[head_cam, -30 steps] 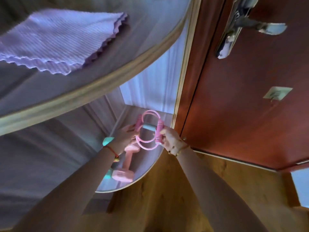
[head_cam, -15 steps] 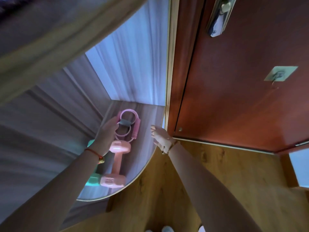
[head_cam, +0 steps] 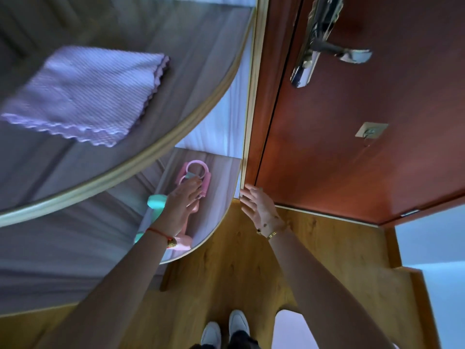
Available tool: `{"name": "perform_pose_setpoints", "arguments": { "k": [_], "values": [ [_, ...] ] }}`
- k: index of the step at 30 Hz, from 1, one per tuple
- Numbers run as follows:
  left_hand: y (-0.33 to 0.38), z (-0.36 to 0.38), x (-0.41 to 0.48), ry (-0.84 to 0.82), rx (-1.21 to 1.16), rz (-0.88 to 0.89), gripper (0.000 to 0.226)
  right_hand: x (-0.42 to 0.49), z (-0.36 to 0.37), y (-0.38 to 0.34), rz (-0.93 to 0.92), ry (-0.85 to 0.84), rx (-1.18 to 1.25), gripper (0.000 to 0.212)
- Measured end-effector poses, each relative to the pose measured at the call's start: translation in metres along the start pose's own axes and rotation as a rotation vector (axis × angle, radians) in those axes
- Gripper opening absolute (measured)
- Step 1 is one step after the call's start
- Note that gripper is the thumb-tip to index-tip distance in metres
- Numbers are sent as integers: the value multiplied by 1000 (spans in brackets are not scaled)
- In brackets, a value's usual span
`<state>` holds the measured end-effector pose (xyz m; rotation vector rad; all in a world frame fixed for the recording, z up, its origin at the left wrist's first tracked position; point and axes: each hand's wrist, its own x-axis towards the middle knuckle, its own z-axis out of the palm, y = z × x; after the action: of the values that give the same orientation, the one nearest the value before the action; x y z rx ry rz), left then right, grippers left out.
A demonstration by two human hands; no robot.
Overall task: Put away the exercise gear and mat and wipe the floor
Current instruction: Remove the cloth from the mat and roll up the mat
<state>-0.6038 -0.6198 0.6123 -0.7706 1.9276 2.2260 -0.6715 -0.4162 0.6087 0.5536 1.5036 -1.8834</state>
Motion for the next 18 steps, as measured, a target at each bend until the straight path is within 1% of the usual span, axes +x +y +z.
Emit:
{"name": "perform_pose_setpoints", "arguments": {
  "k": [3,5,7,9,13,14,15,18],
  "values": [
    [8,2,-40,-71,-5,-10,50,-47,-12,0,-31,46,9,35],
    [17,4,-65,-93,-55,-53,46,-79,-19,2,-50,95,27,32],
    [24,8,-89,-117,-89,-69,40,-113,-26,6,-79,130,54,22],
    [28,9,-115,-164,-88,-69,43,-147,-31,15,-112,162,94,15],
    [30,8,-170,-255,-94,-107,35,-212,-31,50,-167,239,225,23],
    [30,8,-182,-280,-84,-111,33,-227,-30,59,-184,266,262,22],
    [29,8,-193,-308,-77,-108,34,-243,-28,68,-201,288,297,22],
    [28,8,-229,-397,-47,-121,40,-290,-28,99,-239,359,392,31]
  ]
}}
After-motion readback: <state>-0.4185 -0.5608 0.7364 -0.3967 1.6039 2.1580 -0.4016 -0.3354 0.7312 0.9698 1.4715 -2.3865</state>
